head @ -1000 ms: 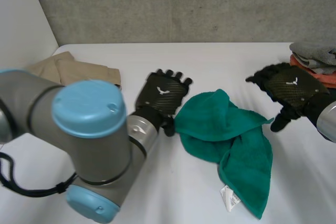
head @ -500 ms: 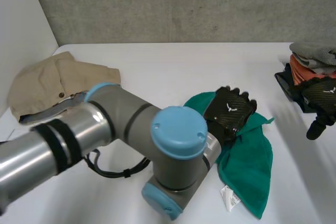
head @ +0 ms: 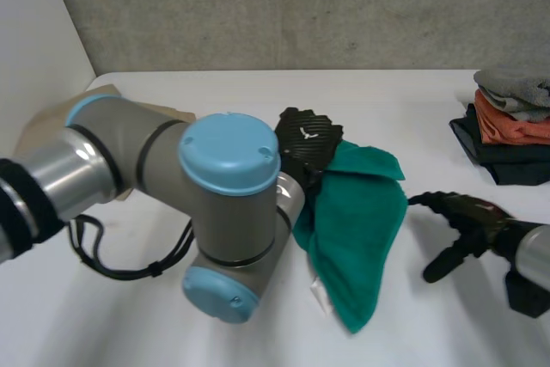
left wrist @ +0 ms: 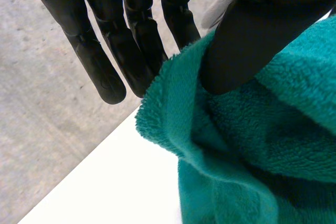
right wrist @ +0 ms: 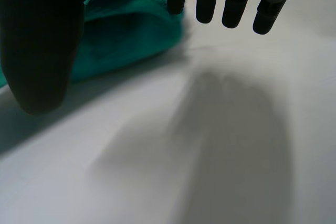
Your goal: Fold the laundry.
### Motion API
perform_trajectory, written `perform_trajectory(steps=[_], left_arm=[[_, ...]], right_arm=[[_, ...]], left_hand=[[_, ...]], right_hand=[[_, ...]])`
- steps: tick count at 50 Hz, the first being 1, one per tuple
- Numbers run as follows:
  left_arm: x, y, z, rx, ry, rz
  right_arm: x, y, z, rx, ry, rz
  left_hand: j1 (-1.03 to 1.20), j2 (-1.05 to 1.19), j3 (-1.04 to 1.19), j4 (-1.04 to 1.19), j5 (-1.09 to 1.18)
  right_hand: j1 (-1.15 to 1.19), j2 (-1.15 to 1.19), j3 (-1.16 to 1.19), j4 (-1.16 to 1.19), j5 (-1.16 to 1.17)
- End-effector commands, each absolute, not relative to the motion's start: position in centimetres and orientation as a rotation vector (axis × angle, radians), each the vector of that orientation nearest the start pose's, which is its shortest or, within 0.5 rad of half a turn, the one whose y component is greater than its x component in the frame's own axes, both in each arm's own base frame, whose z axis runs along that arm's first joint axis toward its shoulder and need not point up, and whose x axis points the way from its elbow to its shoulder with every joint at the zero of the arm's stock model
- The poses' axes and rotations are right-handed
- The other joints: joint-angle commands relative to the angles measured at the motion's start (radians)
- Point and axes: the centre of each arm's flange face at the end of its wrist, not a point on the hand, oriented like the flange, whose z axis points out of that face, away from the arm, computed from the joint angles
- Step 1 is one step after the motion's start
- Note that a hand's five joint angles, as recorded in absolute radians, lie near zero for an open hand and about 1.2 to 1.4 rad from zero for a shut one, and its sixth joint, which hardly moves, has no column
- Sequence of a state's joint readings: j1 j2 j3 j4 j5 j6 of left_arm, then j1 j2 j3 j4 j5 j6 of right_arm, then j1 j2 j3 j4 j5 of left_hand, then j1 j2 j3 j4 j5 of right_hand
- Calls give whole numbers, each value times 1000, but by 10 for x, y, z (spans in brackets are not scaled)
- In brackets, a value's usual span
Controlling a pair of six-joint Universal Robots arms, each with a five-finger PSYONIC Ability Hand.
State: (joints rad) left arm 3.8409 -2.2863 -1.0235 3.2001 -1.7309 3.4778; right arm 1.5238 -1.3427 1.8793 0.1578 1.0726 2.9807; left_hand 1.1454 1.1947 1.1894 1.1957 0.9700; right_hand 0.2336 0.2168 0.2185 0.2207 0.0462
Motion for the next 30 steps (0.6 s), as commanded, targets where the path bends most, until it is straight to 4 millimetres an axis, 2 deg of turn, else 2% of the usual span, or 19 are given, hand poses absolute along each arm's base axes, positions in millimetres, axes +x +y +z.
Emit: perform_trajectory(steps=[1, 7, 11, 12, 13, 16, 17, 20, 25, 28, 30], left_arm=[[-403, -192, 196, 1300, 2239, -2148], [-394, -186, 202, 1273, 2267, -2145], [-389, -182, 211, 1256, 2274, -2161], [-387, -181, 213, 1251, 2273, -2162], [-385, -181, 214, 1249, 2273, -2162], [-376, -180, 221, 1225, 2273, -2167], [-374, -181, 222, 1217, 2275, -2166], [-365, -183, 227, 1176, 2287, -2170], [-358, -178, 230, 1126, 2345, -2182], [-353, -177, 240, 1050, 2372, -2219], [-349, -178, 250, 980, 2376, -2259]], right_arm=[[204, -244, 149, -417, 2344, -1161], [225, -237, 149, -424, 2314, -1150], [237, -239, 150, -433, 2308, -1228], [240, -240, 150, -440, 2303, -1250], [245, -242, 151, -449, 2291, -1305], [252, -244, 151, -458, 2278, -1366], [256, -245, 151, -461, 2272, -1392], [261, -247, 151, -461, 2273, -1416], [266, -255, 163, -456, 2237, -1470], [269, -262, 172, -462, 2204, -1516], [269, -273, 185, -458, 2165, -1578]], left_hand=[[251, 202, 207, 201, 252], [251, 202, 207, 201, 252], [251, 202, 207, 201, 252], [251, 202, 207, 201, 252], [251, 202, 207, 201, 252], [251, 202, 207, 201, 252], [251, 202, 207, 201, 252], [251, 202, 207, 201, 252], [251, 202, 207, 201, 252], [251, 202, 207, 201, 252], [251, 202, 207, 201, 252]], right_hand=[[-59, -42, -44, -46, -46], [-59, -42, -44, -46, -46], [-59, -42, -44, -46, -46], [47, 64, 62, 60, 60], [315, 332, 331, 328, 328], [617, 633, 632, 630, 630], [818, 835, 833, 831, 831], [1162, 1178, 1177, 1174, 1174], [1163, 1179, 1178, 1176, 1176], [1163, 1179, 1178, 1176, 1176], [1163, 1179, 1178, 1176, 1176]])
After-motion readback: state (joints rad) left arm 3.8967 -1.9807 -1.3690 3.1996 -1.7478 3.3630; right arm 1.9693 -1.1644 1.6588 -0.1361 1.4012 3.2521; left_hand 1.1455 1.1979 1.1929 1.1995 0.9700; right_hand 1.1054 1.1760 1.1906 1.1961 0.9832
